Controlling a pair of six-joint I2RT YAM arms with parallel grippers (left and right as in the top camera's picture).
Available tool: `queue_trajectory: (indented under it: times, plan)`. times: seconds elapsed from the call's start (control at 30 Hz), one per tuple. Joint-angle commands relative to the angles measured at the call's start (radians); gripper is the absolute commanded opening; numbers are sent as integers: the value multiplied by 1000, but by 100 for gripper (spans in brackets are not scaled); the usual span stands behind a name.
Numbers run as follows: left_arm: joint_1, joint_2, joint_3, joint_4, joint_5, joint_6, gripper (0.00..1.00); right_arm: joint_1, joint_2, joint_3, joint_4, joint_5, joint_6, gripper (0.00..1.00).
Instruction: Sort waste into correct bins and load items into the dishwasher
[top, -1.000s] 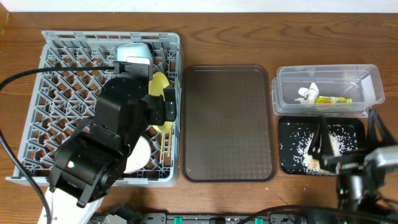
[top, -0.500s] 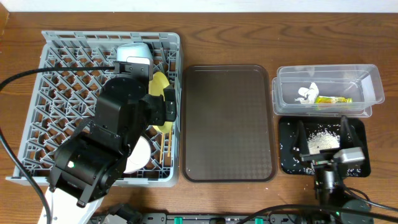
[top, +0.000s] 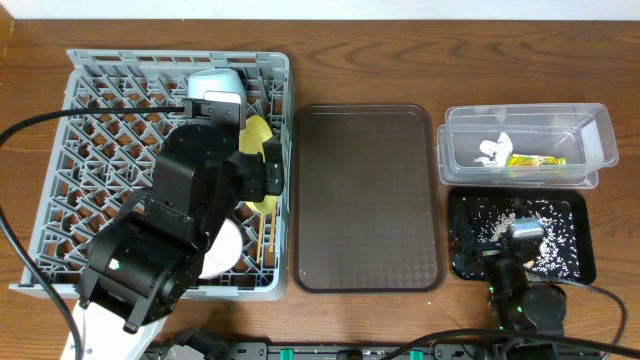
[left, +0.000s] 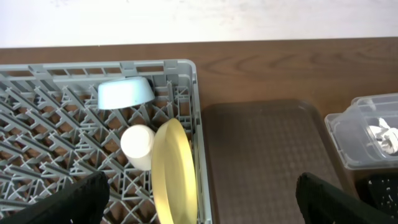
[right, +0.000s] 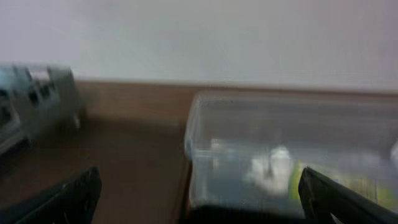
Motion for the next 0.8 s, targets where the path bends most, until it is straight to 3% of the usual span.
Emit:
queue_trajectory:
  times: [0.0, 0.77]
  plan:
    - [4, 1, 10, 0, -1, -5, 97, 6, -8, -1, -7, 21, -22, 99]
    - [4, 1, 10, 0, -1, -5, 97, -52, -8, -1, -6, 28, -53, 99]
